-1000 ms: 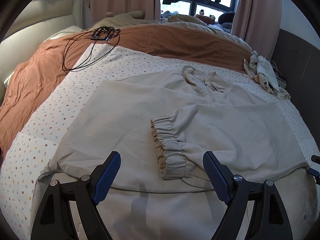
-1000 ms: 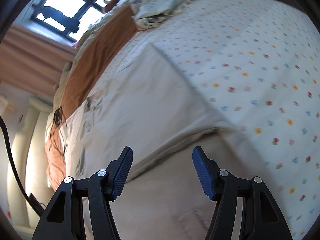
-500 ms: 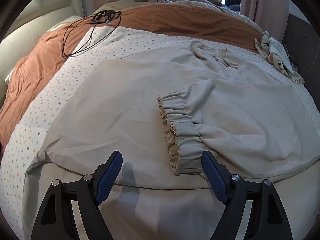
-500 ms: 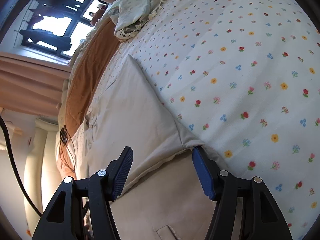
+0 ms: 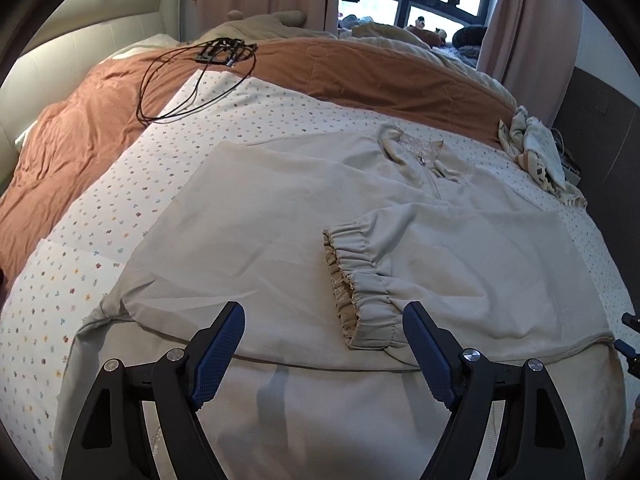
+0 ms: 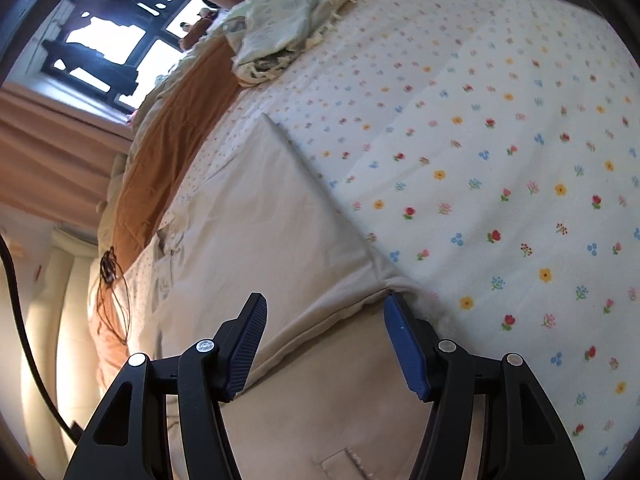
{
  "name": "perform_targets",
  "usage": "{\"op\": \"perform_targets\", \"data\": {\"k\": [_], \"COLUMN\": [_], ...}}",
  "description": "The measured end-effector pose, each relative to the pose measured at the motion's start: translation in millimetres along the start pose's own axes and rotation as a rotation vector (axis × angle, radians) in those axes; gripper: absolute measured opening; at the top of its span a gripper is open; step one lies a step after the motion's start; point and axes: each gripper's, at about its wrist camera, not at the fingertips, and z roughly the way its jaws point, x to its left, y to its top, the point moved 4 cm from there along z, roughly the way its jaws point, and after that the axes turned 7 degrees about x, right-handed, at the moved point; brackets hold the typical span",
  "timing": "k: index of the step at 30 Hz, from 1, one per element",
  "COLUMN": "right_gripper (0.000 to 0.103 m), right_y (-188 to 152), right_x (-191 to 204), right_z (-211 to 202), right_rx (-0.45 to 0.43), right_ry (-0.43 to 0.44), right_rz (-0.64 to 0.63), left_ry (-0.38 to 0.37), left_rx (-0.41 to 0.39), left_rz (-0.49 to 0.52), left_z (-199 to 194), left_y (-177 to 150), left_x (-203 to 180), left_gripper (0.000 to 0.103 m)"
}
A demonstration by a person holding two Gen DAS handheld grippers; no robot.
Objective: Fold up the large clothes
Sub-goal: 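Move both tools to the jacket hem beside the buttoned pocket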
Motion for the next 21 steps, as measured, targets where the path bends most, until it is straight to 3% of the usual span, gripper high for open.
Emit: {"op": "perform_targets", "data": {"k": [7, 15, 17, 19, 21], "right_gripper": [0.062, 0.064, 0.075, 0.096, 0.099], "right_y": [-24, -85, -98, -107, -116], "right_x": [27, 25, 20, 15, 10], "right_z": [-25, -58, -67, -76, -85], "right_rx": [-0.06, -0.11, -0.122, -0.135, -0.149], "right_ry": [0.023, 0.086, 0.08, 0.084, 0.099], "right_rz": [-0.066, -0.093, -0.099, -0.104, -0.107], "left_ry": [-0.025, -0.022, -0.029, -0.034, -0.007], "left_rx": [-0.054, -0.133, -0.127, -0.132, -0.148], "left_rz": [-0.021, -0.007, -0.018, -0.022, -0.013], "left_z": [-43, -86, -92, -101, -113], "left_y": [-14, -49, -63, -74, -84], "left_x": [7, 16, 22, 25, 28], "left_gripper": [0.082, 0.082, 0.082, 0.082, 0.082]}}
